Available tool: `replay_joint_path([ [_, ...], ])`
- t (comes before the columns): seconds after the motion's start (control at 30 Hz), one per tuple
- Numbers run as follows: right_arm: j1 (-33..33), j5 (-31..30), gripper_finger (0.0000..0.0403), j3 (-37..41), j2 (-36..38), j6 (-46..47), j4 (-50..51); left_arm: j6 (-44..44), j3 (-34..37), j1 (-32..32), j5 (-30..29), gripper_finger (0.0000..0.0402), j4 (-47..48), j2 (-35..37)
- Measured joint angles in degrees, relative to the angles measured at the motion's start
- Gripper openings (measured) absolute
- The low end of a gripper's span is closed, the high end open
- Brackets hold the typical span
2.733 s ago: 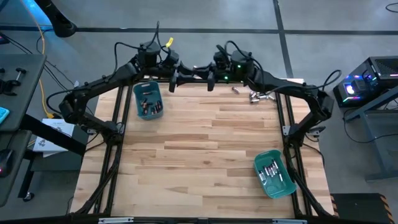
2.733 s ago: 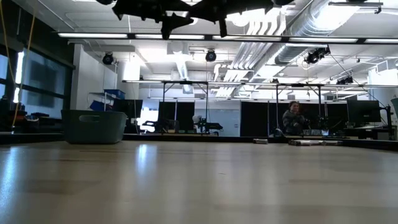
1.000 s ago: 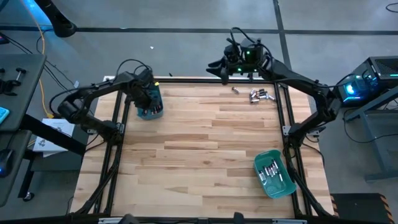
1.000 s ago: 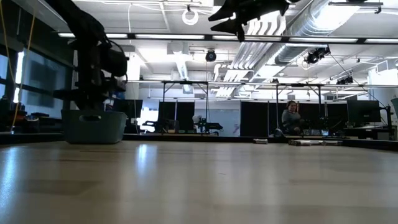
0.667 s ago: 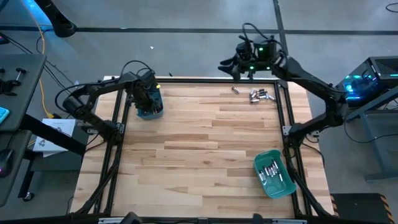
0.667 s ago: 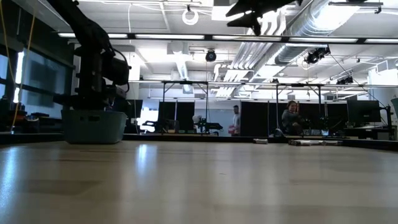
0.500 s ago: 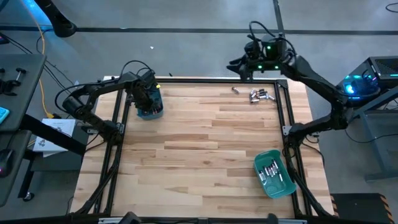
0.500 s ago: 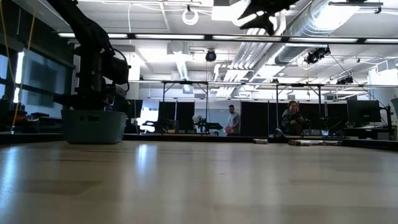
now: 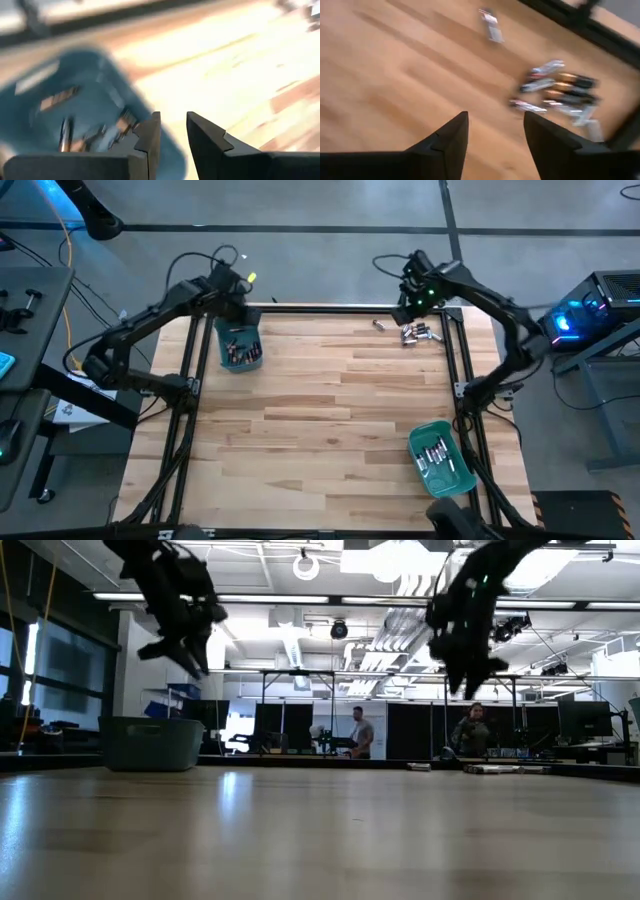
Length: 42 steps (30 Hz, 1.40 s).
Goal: Sort batteries
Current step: Put the silver battery into the green bin
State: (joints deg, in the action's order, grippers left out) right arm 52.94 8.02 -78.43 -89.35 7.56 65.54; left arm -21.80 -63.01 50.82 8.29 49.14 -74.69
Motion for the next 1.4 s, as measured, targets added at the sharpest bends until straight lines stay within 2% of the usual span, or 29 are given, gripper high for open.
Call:
replay_joint_path([
  [0.1, 1.84, -6.64, 0.0199, 0.03, -5.75, -8.26, 1.65, 1.78, -0.9, -1.16, 0.11, 0.0087, -4.14, 1.98],
  [0.27, 2.56, -20.48, 0.02, -1.69, -14.37, -23.14, 3.69, 4.31, -0.89, -2.8, 0.09, 0.0087, -6.79, 3.66],
  [0.33, 2.58, -22.6, 0.02, -1.69, -17.06, -28.08, 3.58, 5.79, -0.84, -3.21, 0.09, 0.0087, -6.76, 3.67],
  [0.47, 2.56, -23.04, 0.0199, -1.69, -22.09, -33.04, 3.65, 8.68, -0.84, -3.84, 0.08, 0.0087, -6.75, 3.68],
  [0.6, 2.46, -25.54, 0.0199, -1.71, -25.56, -32.34, 2.95, 9.99, -0.84, -4.06, 0.04, 0.0087, -6.77, 3.68],
  [0.67, 2.12, -29.11, 0.0199, -1.71, -25.94, -31.45, 2.17, 10.05, -0.84, -4.06, 0.04, 0.0087, -6.77, 3.68],
  [0.93, 1.46, -29.05, 0.0199, -1.8, -25.88, -29.47, 2.2, 10.1, -0.82, -4.06, -0.13, 0.0087, -7.05, 3.68],
  [1.1, -1.44, -32.68, 0.0199, -1.8, -25.45, -24.84, 3.6, 10.07, -0.82, -4.06, -0.14, 0.0087, -7.05, 3.68],
  [1.17, -2.67, -32.22, 0.0199, -1.8, -24.82, -21.73, 4.17, 10.07, -0.82, -4.06, -0.15, 0.0087, -7.04, 3.68],
  [1.3, -4.53, -27.39, 0.0199, -1.8, -24.46, -14.7, 4.35, 10.06, -0.82, -4.06, -0.15, 0.0087, -7.03, 3.68],
  [1.4, -5.28, -24.39, 0.0199, -1.8, -24.43, -12.72, 4.48, 10.08, -0.82, -4.06, -0.17, 0.0087, -7.03, 3.68],
])
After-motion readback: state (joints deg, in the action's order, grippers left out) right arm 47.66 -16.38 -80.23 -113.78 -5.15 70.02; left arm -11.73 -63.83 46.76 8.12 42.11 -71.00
